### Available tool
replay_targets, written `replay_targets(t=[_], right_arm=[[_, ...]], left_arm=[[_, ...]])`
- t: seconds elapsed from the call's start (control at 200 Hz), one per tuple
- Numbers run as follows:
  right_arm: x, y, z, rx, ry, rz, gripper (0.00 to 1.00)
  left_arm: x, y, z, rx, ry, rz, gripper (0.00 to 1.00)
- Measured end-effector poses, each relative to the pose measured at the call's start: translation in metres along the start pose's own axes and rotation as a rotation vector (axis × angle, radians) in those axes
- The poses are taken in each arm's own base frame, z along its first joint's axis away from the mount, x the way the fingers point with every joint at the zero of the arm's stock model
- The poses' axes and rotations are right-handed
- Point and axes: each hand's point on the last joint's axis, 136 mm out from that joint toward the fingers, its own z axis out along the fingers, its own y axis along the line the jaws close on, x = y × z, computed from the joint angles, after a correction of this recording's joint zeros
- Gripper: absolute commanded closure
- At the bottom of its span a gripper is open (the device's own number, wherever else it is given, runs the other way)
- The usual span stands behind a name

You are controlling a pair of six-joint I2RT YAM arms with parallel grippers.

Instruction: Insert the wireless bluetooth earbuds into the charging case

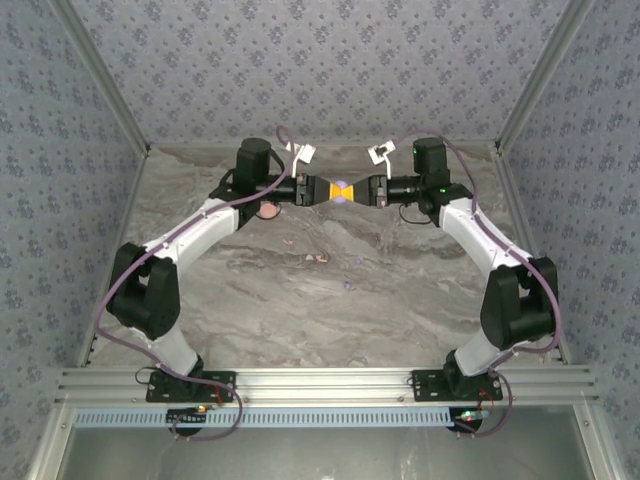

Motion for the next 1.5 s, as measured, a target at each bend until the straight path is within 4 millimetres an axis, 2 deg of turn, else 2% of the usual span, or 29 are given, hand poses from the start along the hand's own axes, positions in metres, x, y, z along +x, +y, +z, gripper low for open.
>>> replay_targets(t=[0.215, 0.38, 0.8, 1.014, 1.319, 1.499], right_arm=[[-0.002, -0.001, -0.004, 0.006, -0.009, -0.001, 0.91], [-0.003, -0.003, -0.005, 0.012, -0.012, 0.0, 0.91], [-0.003, 0.001, -0.003, -0.003, -0.008, -0.006, 0.9], [-0.004, 0.011, 0.002, -0.029, 0.004, -0.02, 0.9], [-0.004, 0.012, 0.002, -0.032, 0.006, -0.02, 0.89], [-0.004, 0.014, 0.001, -0.041, 0.007, -0.024, 0.89]], left_arm=[[-0.002, -0.003, -0.002, 0.002, -0.006, 0.005, 0.58], [-0.002, -0.004, -0.002, 0.007, -0.005, 0.002, 0.48], [0.004, -0.007, -0.002, 0.026, 0.021, 0.007, 0.48], [0.005, -0.007, -0.001, 0.026, 0.024, 0.006, 0.55], [0.005, -0.011, 0.001, 0.032, 0.027, 0.01, 0.63], [0.004, -0.011, 0.001, 0.033, 0.026, 0.006, 0.75]])
